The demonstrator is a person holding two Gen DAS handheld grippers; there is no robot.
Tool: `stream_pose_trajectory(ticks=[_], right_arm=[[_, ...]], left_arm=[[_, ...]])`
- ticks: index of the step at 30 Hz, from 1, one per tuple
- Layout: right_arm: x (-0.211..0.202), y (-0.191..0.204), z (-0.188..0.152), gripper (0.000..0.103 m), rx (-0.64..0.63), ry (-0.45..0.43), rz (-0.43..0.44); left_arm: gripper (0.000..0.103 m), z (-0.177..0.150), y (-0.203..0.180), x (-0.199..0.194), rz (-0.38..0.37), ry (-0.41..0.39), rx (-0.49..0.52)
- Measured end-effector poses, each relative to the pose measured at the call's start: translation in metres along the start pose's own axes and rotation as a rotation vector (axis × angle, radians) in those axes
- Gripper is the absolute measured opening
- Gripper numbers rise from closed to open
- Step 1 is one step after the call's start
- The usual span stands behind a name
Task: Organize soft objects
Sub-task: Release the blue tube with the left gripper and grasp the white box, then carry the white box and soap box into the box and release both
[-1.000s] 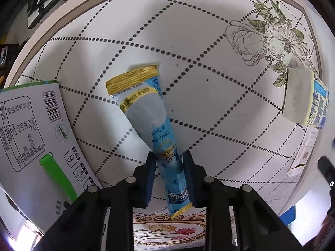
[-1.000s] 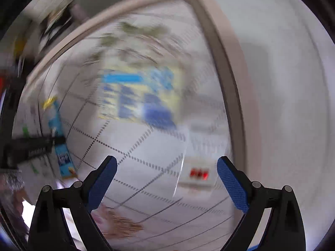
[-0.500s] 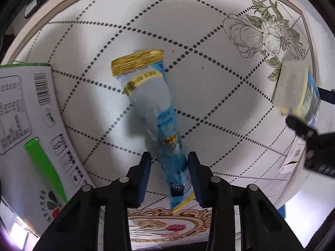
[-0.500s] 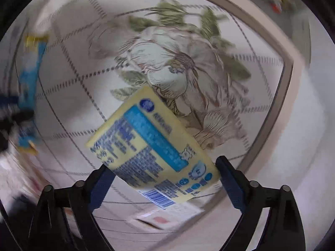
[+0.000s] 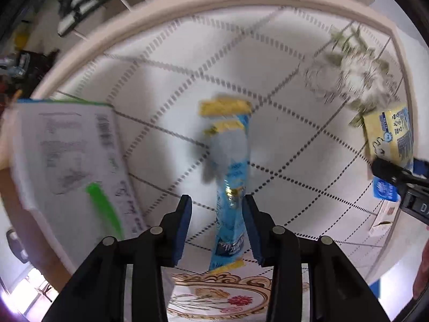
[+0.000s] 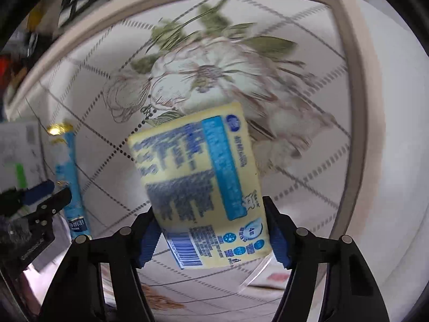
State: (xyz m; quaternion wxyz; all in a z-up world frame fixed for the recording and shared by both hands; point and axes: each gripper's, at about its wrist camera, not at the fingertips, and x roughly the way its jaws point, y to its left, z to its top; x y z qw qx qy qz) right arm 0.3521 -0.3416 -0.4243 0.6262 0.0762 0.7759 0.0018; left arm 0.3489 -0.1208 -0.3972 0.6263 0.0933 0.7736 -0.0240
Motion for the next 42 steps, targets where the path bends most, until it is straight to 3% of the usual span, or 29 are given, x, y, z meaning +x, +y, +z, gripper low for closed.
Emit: stream_pose_trajectory(ticks=[3,5,8,11,17,24,25,27,30,35,42], right_arm=[[-0.028,-0.025,-0.022,0.066,0.086,-0.064,0.056],[-0.043,-0.044,-0.044,0.066,0.134,-0.087,0.096],[-0.052,-0.074,-0.068,0.066,0.189,-0.128,0.057],[-0.055,-0.12,-0.097,0.066,0.277,-0.169,-0.019],[-0.021,-0.199,-0.153,0.066,0.469,-0.147,-0.038],[-0.001,-0.217,-0.183,0.066,0.552,-0.149,-0.048],[0.002,-0.212,-0.18,0.066,0.554,-0.151,-0.049],[0.004,-0.208,-0.178,0.066,0.562,-0.154,-0.046],[0.003,-0.205,-0.175,0.066,0.56,-0.16,-0.048],[-0.018,-0.234,-0.188,0.066,0.552,-0.16,-0.045],[-0.028,-0.241,-0.194,0.066,0.534,-0.15,-0.064]], left_arm=[[0.037,-0.006,-0.009,-0.03,0.026,-0.081,0.009],[0.046,-0.009,-0.022,-0.041,0.021,-0.099,0.027],[0.053,-0.013,-0.055,-0.054,-0.036,-0.121,0.065],[0.056,-0.021,-0.109,-0.055,-0.134,-0.091,0.126],[0.056,-0.035,-0.214,-0.019,-0.19,0.028,0.245],[0.056,-0.038,-0.276,0.024,-0.121,0.103,0.318],[0.064,-0.038,-0.28,0.025,-0.13,0.1,0.316],[0.065,-0.037,-0.286,0.026,-0.114,0.099,0.328],[0.065,-0.037,-0.302,0.028,-0.098,0.095,0.337],[0.065,-0.039,-0.313,0.02,-0.117,0.092,0.338],[0.059,-0.044,-0.329,0.018,-0.038,0.031,0.391]])
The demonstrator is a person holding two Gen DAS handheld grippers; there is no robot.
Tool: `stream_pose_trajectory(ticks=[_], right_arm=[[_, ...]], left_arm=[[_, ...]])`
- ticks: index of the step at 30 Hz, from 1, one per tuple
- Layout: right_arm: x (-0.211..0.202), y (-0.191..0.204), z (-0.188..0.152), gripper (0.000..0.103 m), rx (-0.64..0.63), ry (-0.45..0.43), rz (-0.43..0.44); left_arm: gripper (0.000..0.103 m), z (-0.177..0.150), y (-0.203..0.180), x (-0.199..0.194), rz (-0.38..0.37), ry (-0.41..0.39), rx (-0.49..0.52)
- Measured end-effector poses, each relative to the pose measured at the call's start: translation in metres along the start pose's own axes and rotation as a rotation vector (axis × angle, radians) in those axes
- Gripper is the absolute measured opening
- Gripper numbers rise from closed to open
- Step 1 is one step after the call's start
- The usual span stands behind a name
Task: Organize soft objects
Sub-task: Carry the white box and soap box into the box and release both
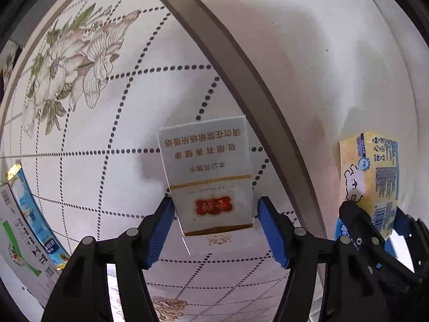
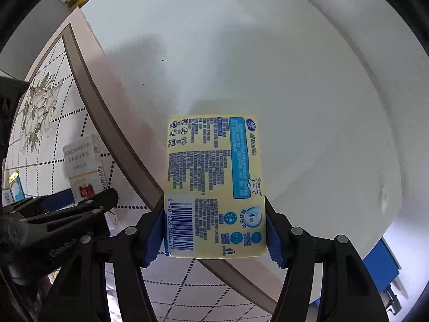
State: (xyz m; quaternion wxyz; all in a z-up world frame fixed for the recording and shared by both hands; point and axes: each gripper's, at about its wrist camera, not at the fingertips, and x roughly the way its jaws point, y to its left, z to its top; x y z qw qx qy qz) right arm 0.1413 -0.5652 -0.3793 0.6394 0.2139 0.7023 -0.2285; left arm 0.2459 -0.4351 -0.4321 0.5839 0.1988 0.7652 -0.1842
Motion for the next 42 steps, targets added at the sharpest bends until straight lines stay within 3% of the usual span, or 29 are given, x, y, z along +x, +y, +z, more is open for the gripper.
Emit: stream_pose_trajectory(ticks=[1,11,25,30,33,38,42], right_arm=[[0.0,0.001,-0.001,0.066,-0.003,-0.001,-0.003],[-0.022,0.033,-0.016,0.066,-0.085,-0.05,-0.008],[-0.067,0.117,-0.091,0.066,-0.25,-0.087,0.099],[-0.101,0.155,-0.118,0.066,-0.311,-0.131,0.129],[-0.134,0.181,-0.137,0.066,-0.366,-0.17,0.161],[-0.193,0.248,-0.178,0.066,-0.491,-0.228,0.228],[-0.217,0.317,-0.211,0.066,-0.597,-0.234,0.286]], left_arm=[[0.054,0.0,-0.004,-0.004,0.011,-0.012,-0.001],[0.053,-0.041,0.014,-0.037,0.006,-0.091,-0.012],[0.053,-0.143,0.101,-0.105,-0.059,-0.231,-0.152],[0.053,-0.178,0.148,-0.141,-0.108,-0.305,-0.207],[0.053,-0.211,0.195,-0.159,-0.137,-0.364,-0.244],[0.053,-0.257,0.265,-0.195,-0.162,-0.447,-0.325],[0.053,-0.3,0.328,-0.215,-0.147,-0.484,-0.406]])
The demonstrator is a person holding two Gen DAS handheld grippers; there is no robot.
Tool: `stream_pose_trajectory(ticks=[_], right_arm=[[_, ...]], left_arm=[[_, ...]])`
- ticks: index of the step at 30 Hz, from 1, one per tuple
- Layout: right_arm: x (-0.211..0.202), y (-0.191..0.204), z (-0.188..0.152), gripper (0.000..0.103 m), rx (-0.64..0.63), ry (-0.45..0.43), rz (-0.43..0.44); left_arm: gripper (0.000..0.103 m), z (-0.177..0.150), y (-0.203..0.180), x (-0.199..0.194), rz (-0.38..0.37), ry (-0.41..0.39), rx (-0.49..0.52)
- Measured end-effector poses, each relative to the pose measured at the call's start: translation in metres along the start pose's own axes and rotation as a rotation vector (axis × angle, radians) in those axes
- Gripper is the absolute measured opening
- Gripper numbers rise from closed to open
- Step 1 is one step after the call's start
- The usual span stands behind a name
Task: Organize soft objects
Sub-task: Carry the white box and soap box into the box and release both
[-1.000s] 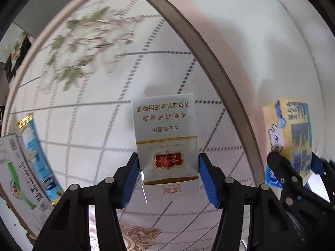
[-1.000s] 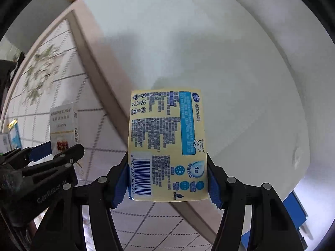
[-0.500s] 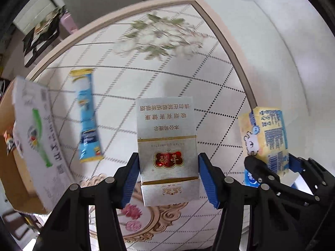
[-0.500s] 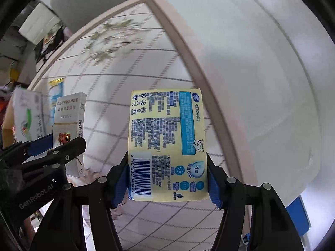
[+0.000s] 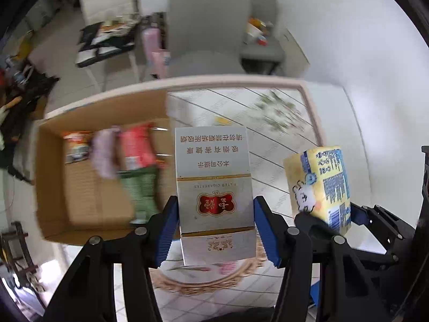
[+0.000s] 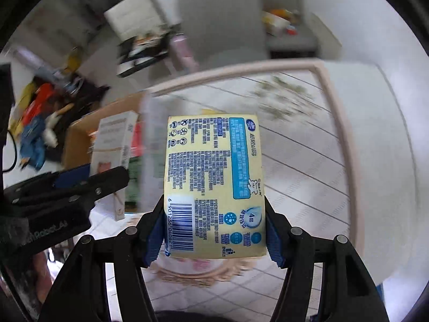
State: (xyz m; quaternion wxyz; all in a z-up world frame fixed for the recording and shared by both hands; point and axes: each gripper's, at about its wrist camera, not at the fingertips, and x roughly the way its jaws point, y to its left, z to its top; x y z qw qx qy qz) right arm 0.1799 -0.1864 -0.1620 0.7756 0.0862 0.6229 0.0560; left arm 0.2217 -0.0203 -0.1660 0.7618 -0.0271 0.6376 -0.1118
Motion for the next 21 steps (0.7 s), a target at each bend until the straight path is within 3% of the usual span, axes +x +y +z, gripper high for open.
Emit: stream_pose_trajectory(ticks=[7,11,15,21], right_arm=[[0.043,0.135,0.013,0.066,-0.156,0.074,0.093],[0.082,0.191,0.015,0.066,-0.197,0.126,0.091],[0.129,0.229,0.016,0.066,-0.214,0.182,0.069],[0.198,0.254,0.012,0.066,-0.21,0.26,0.023]], left_arm=[[0.053,-0.006,0.12,-0.023,0.084,-0.03,-0.115],[0.053,-0.01,0.181,-0.011,0.107,0.008,-0.177],[0.053,-0.012,0.234,0.015,0.104,0.069,-0.233],[0.053,-0.008,0.267,0.069,0.096,0.181,-0.244]])
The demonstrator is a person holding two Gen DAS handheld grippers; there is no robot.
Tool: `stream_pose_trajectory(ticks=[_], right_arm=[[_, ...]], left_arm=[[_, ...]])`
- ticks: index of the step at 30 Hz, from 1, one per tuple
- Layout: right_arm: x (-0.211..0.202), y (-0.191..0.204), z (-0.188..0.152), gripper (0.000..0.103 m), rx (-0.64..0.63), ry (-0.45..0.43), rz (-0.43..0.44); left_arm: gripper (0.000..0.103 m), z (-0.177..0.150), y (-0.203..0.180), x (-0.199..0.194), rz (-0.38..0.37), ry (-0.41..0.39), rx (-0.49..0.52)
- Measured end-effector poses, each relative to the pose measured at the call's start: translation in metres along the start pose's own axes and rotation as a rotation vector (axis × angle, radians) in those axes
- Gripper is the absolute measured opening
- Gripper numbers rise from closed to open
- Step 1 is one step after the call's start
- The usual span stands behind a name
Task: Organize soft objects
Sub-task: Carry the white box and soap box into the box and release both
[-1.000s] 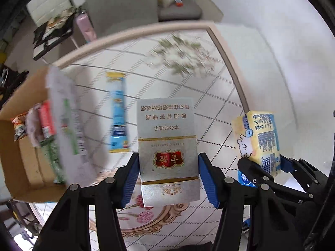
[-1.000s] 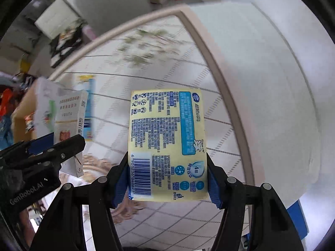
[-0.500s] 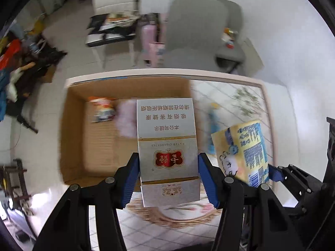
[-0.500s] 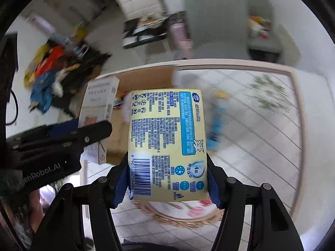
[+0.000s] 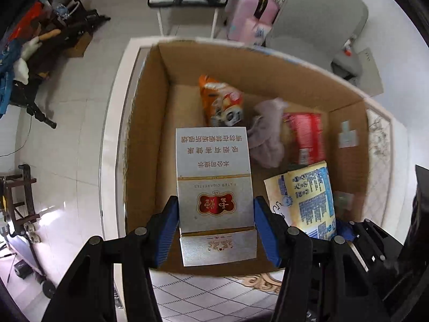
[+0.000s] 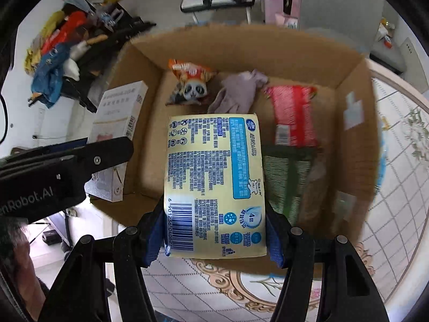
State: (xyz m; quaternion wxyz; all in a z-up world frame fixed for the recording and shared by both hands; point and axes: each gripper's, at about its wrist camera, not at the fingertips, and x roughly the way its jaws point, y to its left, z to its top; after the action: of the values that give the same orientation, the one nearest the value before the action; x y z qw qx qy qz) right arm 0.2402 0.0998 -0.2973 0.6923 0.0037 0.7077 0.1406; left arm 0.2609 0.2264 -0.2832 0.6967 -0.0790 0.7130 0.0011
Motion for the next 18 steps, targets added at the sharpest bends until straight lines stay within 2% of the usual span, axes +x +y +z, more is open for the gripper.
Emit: stream_pose_trajectory(ticks=[7,11,13,14,16,18], right_arm=[[0.042,-0.003,0.006,0.066,0.012,0.04,-0.025],[0.05,-0.005,0.008,0.066,0.021,0.041,-0.03],[0.053,-0.004,0.008,0.068,0.019,0.074,-0.024],[0.053,-0.005,0.008,0.071,0.025,0.079,-0.019],[0.05,-0.006,0.01,0.09,0.025,0.062,-0.025],[0.043,-0.008,0.009,0.091,0.029,0.051,-0.029]], left_arm=[[0.053,0.007,0.008,0.048,0.01,0.093,0.017],[0.054,0.005,0.005,0.059,0.028,0.122,0.02],[0.055,0.006,0.006,0.062,0.035,0.14,0.001],[0.057,0.005,0.007,0.064,0.035,0.15,-0.005],[0.057,0.003,0.009,0.064,0.024,0.158,-0.018],[0.064,0.0,0.008,0.06,0.029,0.141,-0.014]])
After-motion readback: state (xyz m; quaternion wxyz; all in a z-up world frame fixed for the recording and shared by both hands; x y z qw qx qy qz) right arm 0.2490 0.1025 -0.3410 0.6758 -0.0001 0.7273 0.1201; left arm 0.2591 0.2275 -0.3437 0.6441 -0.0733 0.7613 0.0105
